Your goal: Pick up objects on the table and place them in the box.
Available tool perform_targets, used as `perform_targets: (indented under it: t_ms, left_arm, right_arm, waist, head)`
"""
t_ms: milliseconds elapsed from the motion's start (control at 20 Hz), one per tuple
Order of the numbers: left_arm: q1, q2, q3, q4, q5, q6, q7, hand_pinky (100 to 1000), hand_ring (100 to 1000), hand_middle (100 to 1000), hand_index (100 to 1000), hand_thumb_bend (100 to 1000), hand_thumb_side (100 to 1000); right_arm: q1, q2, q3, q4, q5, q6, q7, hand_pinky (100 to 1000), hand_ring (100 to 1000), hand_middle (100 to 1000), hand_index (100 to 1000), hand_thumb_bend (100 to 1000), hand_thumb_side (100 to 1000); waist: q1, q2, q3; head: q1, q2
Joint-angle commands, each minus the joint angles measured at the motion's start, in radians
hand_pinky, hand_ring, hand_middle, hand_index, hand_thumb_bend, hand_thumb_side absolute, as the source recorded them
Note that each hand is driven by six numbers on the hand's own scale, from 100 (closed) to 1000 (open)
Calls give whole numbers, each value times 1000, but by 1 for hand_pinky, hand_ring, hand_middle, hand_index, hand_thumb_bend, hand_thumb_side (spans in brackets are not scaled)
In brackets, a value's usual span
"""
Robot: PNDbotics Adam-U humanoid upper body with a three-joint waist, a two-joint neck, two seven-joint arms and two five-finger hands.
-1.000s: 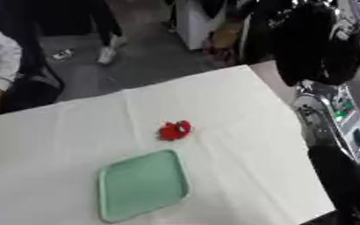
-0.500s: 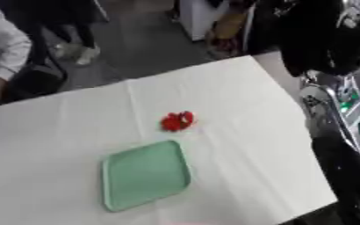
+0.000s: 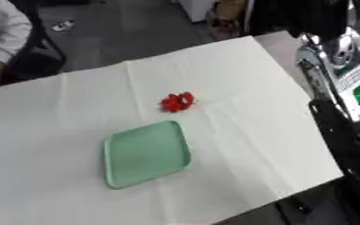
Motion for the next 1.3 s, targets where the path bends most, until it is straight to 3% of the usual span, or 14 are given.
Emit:
perform_targets:
  t_ms: [50, 400, 650, 1000, 1300]
  left_arm:
    - [-4, 20, 8, -20, 0, 0, -3, 328, 491, 679, 809, 279, 795]
    - [-2, 18, 5, -20, 4, 1, -5, 326, 490, 679, 809, 280, 796]
    - [-10, 13, 3, -20, 6, -1, -7, 326, 489, 678, 809, 280, 797]
    - [-32, -1, 2, -20, 6, -9, -5, 328, 490, 678, 809, 283, 795]
    - [-51, -11, 2, -20, 6, -15, -2, 329, 491, 677, 809, 286, 793]
  right_arm:
    - [-81, -48, 44, 91, 99, -41, 23, 632, 582, 721, 743, 100, 839]
    - [-279, -22, 149, 472, 258, -287, 84, 681, 677, 774, 806, 100, 915]
    - [-356, 49, 142, 699, 385, -420, 77, 723, 727, 801, 835, 100, 918]
    - [-403, 123, 120, 905, 545, -530, -21, 731, 736, 814, 850, 100, 912]
    - [-408, 150, 107, 997, 666, -585, -69, 732, 729, 811, 854, 100, 925]
  waist:
    - [-3, -14, 4]
    - [0, -7, 10]
    - [3, 1, 16]
    - [8, 13, 31]
    - [9, 23, 42]
  head:
    - [-26, -4]
    - [-42, -21]
    - [-58, -35]
    - [-72, -56]
    - [-71, -65]
